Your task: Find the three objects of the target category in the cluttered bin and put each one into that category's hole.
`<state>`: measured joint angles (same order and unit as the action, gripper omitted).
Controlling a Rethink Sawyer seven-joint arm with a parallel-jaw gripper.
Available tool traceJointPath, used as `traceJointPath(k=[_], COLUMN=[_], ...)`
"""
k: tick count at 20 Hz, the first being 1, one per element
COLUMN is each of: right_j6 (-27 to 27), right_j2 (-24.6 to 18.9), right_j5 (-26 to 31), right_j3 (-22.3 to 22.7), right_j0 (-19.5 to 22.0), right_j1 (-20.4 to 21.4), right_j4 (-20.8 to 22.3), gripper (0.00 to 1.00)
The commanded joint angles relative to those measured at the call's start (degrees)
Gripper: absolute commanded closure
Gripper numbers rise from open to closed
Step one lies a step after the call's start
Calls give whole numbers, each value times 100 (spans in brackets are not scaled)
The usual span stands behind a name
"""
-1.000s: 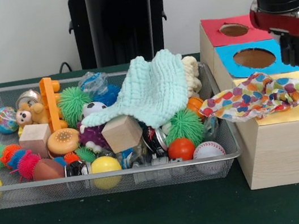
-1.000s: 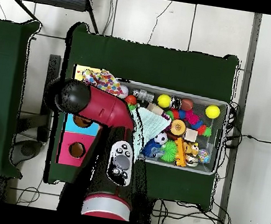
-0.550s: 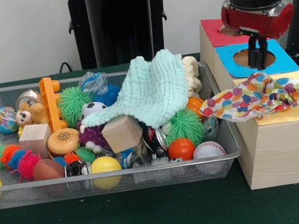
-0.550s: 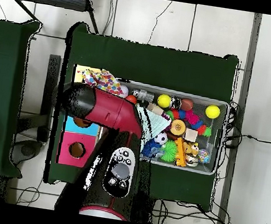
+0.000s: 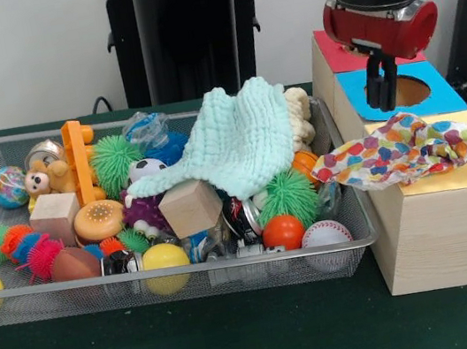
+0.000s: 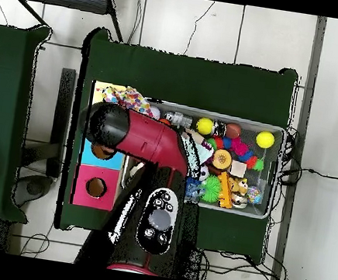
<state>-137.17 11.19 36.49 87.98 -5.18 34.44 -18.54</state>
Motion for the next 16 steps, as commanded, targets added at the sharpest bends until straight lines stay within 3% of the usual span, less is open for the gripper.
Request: traceJointPath(k=[1,4,13,16], right_j6=[-707,-657,-682,-682], right_j2=[-474,-447,284,337], right_j5=[-889,-1229,-1019,-1090], right_j3=[14,-131,-561,-665], right_j0=[293,310,89,89], right_j1=[-483,-695,-938,-1070], right_j4=[-111,-1,249,224], gripper=[100,100,100,100])
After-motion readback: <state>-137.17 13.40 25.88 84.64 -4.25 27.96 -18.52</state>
